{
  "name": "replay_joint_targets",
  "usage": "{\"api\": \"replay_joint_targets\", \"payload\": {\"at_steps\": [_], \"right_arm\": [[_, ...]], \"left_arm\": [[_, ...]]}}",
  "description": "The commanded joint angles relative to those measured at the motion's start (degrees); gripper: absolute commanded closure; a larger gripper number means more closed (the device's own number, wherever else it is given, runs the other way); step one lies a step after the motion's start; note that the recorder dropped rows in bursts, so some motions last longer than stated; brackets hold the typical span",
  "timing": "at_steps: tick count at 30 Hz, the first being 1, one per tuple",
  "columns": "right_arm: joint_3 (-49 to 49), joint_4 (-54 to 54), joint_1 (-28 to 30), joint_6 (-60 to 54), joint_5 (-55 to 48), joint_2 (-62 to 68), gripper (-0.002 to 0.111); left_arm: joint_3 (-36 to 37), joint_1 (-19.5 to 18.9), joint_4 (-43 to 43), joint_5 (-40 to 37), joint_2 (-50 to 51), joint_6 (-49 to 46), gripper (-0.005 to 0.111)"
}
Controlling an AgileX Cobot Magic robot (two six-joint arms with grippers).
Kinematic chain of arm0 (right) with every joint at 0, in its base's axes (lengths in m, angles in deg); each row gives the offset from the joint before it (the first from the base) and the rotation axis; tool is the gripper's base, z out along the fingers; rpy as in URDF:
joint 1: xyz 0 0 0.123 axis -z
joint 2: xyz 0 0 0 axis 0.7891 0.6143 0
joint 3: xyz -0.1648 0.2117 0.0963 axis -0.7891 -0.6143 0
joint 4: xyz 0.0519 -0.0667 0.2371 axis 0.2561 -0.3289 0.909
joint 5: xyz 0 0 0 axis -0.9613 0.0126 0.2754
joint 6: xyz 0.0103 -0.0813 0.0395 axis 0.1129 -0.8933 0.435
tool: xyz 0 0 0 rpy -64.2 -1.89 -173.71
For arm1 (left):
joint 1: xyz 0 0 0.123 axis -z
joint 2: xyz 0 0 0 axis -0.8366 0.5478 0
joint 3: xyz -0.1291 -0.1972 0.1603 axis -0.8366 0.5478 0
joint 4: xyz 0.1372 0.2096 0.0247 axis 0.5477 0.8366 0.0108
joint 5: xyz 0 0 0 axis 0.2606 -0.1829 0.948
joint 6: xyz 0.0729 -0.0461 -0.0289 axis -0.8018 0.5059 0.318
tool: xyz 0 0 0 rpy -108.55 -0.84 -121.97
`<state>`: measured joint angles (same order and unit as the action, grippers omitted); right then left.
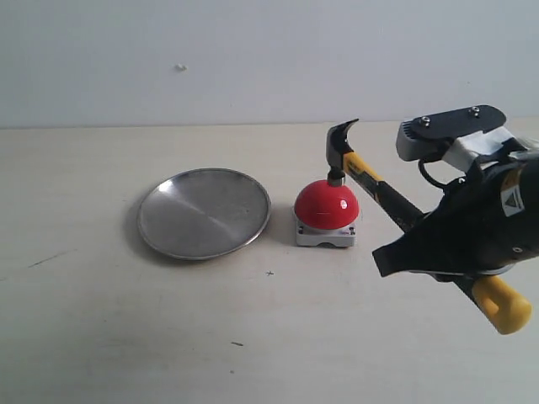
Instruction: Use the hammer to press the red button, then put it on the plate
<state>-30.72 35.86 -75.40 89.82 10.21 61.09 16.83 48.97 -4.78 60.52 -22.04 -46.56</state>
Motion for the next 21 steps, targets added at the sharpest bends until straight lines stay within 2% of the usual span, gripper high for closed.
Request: {"api": "replay_joint_targets", "payload": {"at_steps": [1, 9, 14, 21], "right_arm": [[2.31, 0.02, -0.02, -1.20, 4.49, 0.92, 0.108], [2.42, -1.11, -0.02, -0.50, 17.14, -4.65, 0.108], [4.51, -2.39, -0.02, 0.09, 13.07, -2.75, 0.108], [2.79, -2.67, -0.02, 0.09, 2.33, 11.23, 0.108]], "left_arm": [[0.31, -0.20, -0.40, -2.44, -0.33, 0.19, 0.107], [0.31, -0.20, -0.40, -2.33, -0.33, 0.06, 0.107], [0.31, -0.20, -0.16, -2.33, -0.33, 0.06, 0.107], [0.31, -0.20, -0.16, -2.33, -0.33, 0.06, 0.107]]}}
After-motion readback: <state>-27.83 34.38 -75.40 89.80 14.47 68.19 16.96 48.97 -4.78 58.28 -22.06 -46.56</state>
